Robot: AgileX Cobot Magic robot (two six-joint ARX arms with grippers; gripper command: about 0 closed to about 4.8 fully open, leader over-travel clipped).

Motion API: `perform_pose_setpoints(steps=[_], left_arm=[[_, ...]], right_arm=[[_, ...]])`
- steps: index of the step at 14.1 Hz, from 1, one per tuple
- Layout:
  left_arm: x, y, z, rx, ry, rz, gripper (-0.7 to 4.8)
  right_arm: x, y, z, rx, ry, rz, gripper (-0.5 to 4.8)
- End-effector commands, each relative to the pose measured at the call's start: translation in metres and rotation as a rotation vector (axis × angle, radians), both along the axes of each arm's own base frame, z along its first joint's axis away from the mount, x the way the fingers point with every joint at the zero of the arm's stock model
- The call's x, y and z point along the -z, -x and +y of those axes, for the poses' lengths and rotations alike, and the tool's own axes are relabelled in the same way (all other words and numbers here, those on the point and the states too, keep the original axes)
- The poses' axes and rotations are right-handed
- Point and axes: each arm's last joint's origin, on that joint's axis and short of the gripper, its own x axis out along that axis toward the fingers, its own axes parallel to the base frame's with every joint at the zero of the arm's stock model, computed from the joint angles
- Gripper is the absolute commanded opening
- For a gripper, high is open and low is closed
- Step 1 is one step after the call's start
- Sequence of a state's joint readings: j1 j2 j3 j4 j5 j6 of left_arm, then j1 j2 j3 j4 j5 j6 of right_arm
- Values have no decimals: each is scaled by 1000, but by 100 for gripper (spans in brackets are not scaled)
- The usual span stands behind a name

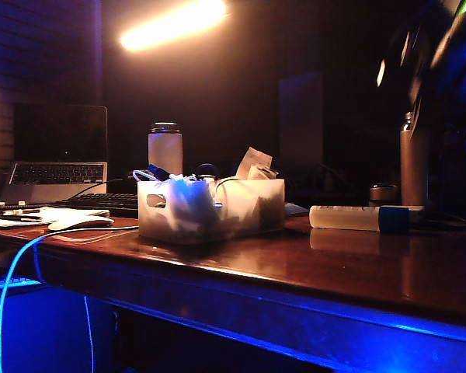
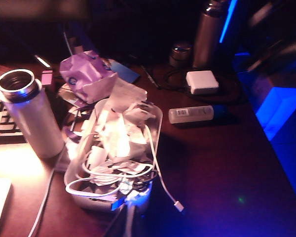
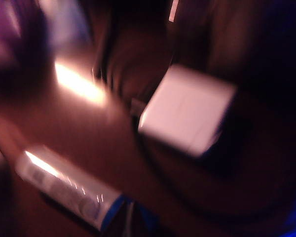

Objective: Pick up the liquid glue and place it into the translucent box.

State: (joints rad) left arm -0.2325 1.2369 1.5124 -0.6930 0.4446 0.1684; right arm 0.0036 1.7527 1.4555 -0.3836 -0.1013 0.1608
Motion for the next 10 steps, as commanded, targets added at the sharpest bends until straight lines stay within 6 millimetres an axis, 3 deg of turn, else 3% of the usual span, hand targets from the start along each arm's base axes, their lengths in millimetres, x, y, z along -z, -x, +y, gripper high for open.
perform_pose_setpoints(steps=[1, 2, 3, 6, 10], left_arm=[[-4, 1, 0, 8, 1, -25, -5], [-4, 1, 0, 8, 1, -27, -5], [-4, 1, 0, 9, 3, -28, -5], [-4, 1, 0, 14, 4, -26, -5], [-4, 2, -1, 34, 18, -20, -5]], right_arm=[[28, -11, 22, -95, -20, 80, 43], [33, -12, 30, -168, -10, 92, 282], [34, -11, 40, -267, 97, 80, 479], [38, -11, 51, -433, 426, 52, 479], [68, -25, 52, -527, 550, 78, 479]])
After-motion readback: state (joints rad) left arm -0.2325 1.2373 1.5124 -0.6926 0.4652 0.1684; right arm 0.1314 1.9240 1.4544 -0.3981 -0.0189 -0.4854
